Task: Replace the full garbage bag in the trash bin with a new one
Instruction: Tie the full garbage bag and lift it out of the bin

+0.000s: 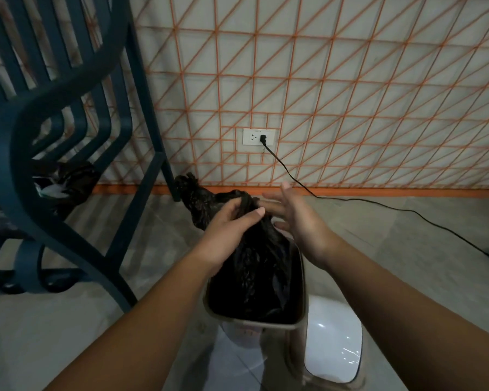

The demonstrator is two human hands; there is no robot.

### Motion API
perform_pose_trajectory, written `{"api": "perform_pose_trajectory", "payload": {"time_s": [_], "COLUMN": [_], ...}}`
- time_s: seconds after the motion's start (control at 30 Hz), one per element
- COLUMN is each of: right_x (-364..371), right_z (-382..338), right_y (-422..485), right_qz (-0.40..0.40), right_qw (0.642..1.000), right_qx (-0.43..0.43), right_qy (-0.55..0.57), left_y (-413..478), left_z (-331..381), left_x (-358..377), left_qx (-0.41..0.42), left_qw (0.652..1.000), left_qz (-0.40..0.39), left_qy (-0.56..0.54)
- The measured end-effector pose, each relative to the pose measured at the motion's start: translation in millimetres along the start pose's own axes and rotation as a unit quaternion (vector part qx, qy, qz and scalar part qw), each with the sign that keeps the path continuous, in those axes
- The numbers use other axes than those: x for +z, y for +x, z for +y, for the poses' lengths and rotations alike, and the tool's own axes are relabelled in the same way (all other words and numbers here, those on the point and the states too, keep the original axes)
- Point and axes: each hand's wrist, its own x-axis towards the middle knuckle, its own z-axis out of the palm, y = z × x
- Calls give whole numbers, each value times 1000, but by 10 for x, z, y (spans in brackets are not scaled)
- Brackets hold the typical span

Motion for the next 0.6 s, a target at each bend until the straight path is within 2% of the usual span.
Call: {"api": "perform_pose_trajectory", "payload": {"time_s": [0.1, 0.17, 0.33, 0.43, 0.5, 0.6], "right_x": [41, 71, 177, 117, 34, -71], "right_z": [31, 96, 214, 243, 256, 253], "right_y": [-48, -79, -25, -6, -32, -103], "right_qz": [-36, -27, 100, 125, 102, 19], "right_qw": [999, 997, 978, 961, 965, 991], "right_qx": [-15, -46, -93, -103, -86, -15], "right_qy": [-21, -63, -157, -225, -225, -135], "left_y": [-17, -13, -60, -64, -40, -2], "left_z": [45, 64, 40, 6, -60, -219], "left_x": [21, -8, -74, -153, -209, -398], "left_qx": [-58, -89, -161, -168, -160, -173], "left_qw": [994, 991, 984, 983, 981, 970], "left_qz": [-23, -23, -50, -56, 12, 145], "left_qy": [-88, -100, -56, 59, 112, 91]}}
